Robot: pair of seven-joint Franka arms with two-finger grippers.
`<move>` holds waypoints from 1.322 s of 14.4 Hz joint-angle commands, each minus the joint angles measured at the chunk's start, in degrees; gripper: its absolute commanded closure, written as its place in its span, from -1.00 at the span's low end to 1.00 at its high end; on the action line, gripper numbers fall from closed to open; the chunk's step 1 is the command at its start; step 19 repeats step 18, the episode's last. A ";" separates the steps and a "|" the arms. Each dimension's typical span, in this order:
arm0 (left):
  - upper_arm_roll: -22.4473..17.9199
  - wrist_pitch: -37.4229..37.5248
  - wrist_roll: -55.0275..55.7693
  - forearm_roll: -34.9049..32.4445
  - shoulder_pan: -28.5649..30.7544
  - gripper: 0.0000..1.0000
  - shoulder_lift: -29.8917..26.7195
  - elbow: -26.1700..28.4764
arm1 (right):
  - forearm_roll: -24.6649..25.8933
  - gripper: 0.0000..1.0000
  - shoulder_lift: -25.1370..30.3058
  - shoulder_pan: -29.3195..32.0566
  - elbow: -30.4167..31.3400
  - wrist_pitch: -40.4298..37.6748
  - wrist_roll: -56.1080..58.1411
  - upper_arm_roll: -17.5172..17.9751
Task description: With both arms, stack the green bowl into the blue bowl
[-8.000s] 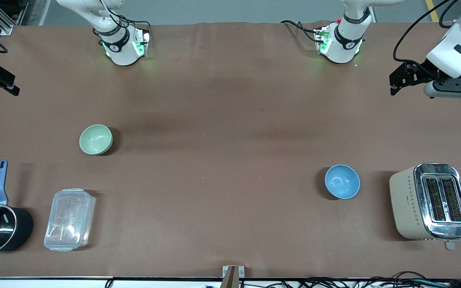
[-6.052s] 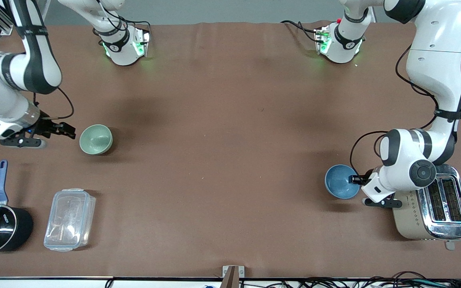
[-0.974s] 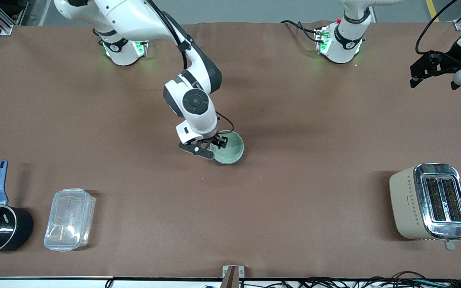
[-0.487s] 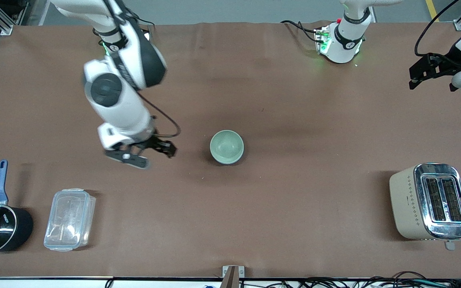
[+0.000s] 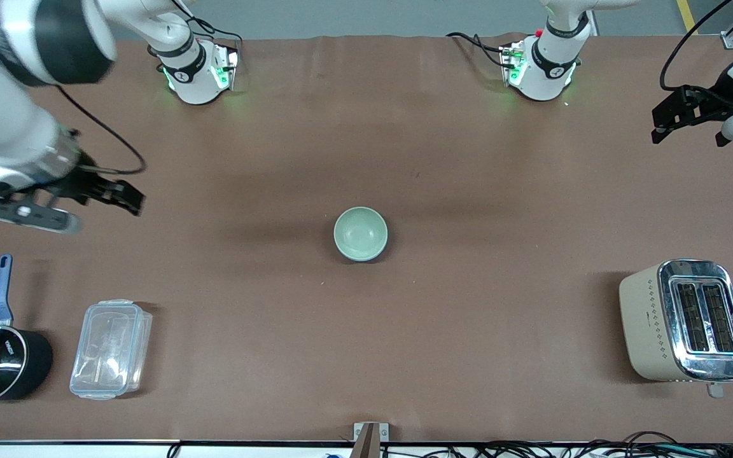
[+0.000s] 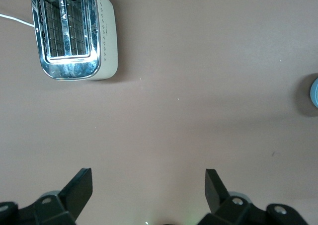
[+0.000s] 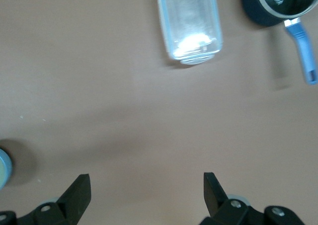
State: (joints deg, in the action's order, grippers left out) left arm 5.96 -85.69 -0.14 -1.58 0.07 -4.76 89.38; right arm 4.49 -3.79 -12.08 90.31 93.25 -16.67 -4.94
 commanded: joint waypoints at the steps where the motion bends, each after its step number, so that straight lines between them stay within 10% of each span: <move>1: -0.60 0.00 0.14 1.75 0.19 -1.00 -0.60 0.18 | -0.18 -1.00 1.41 7.30 -4.86 -6.73 10.99 1.77; 19: 0.11 0.00 5.50 1.75 -0.86 -1.00 2.39 -1.92 | -4.14 -1.00 1.41 10.93 -9.01 -8.96 19.57 0.98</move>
